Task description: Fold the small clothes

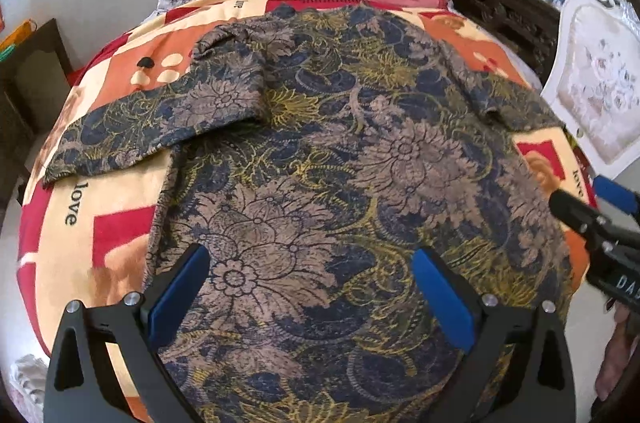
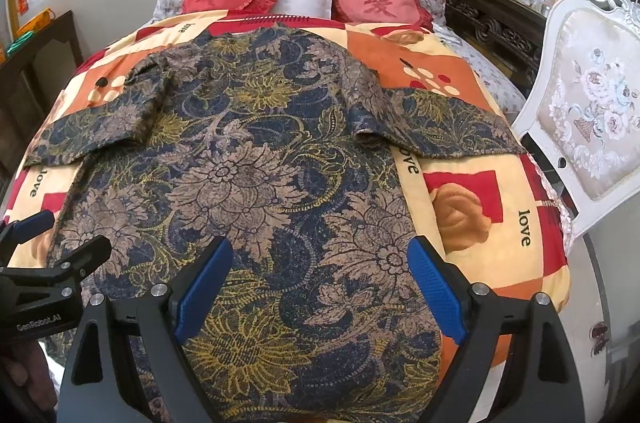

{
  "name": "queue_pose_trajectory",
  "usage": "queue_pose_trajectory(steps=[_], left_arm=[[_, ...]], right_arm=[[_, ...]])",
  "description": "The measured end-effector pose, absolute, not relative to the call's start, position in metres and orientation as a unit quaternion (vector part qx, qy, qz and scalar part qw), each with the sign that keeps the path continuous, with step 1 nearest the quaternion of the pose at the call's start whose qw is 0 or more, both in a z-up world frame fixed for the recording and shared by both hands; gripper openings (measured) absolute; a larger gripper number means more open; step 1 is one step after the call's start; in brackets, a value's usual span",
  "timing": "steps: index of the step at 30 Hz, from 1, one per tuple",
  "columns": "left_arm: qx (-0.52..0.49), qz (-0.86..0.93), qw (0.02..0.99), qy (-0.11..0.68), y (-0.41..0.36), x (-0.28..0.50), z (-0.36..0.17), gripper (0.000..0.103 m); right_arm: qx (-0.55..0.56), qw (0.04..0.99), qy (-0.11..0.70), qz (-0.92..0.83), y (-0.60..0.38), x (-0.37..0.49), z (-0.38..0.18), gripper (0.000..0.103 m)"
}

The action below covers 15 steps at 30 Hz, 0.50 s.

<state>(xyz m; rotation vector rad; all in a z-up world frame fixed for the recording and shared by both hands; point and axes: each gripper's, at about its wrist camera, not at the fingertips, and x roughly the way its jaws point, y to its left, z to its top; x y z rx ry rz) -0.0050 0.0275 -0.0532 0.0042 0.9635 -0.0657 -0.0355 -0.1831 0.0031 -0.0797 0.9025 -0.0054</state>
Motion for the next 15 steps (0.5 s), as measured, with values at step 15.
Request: queue_pose_trajectory(steps=[15], left_arm=[[-0.018, -0.035, 0.907, 0.419, 0.042, -0.010, -0.053, 0.103]], right_arm=[[-0.043, 0.896, 0.442, -0.001, -0.176, -0.030, -0.002, 0.102]])
